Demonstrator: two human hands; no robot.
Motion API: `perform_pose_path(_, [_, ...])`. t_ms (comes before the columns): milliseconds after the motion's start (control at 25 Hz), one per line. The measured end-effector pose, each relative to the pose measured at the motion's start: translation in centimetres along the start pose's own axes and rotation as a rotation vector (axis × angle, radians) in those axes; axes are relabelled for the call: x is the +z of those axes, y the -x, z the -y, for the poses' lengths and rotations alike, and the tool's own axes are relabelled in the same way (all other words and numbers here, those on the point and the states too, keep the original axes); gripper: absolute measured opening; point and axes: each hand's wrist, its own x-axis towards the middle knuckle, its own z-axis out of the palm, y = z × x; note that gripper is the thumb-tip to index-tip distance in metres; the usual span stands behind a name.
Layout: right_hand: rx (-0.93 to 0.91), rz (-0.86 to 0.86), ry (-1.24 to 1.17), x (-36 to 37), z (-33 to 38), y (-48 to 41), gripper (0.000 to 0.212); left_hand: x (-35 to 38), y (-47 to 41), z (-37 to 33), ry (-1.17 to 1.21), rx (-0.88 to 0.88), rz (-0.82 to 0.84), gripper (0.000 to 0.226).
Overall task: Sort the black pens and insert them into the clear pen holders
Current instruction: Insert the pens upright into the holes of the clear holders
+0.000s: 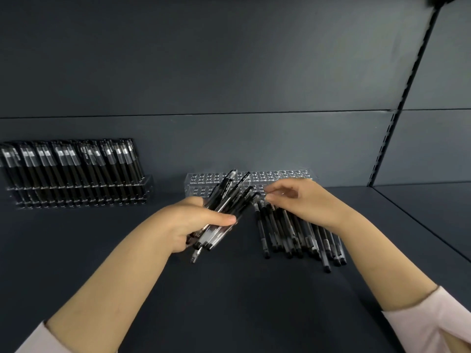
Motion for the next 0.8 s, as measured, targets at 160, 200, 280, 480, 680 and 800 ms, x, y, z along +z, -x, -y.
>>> perform_pose_path(160, [0.140, -0.012, -0.432, 1.9, 2.5, -0.1, 0.030, -0.4, 0.3, 0.0, 0.182, 0.003, 0.090, 0.046])
perform_pose_path(200, [0.168, -0.043, -0.518, 2.4, 3.0, -0.3, 0.029, -0.5, 0.5, 0.2, 0.194, 0.018, 0.111, 0.042])
perform_pose_path(280, [0.198, -0.107, -0.661, 3.1, 3.9, -0.6, 0.027, -1.3, 0.4, 0.4, 0.225, 0.062, 0.159, 0.043])
perform_pose_path(480, [0.116, -0.347, -0.781, 4.4, 6.2, -1.8, 0.023, -3.6, 0.4, 0.9, 0.373, 0.159, 0.119, 0.021])
perform_pose_path(680, [-0.040, -0.603, -0.690, 4.4, 8.5, -3.7, 0.020, -6.8, 0.0, 1.3, 0.492, 0.255, 0.019, 0.021])
perform_pose_path(800, [-0.146, -0.684, -0.489, 4.3, 9.9, -5.3, 0.023, -8.6, -0.6, 1.5, 0.566, 0.272, -0.027, 0.023])
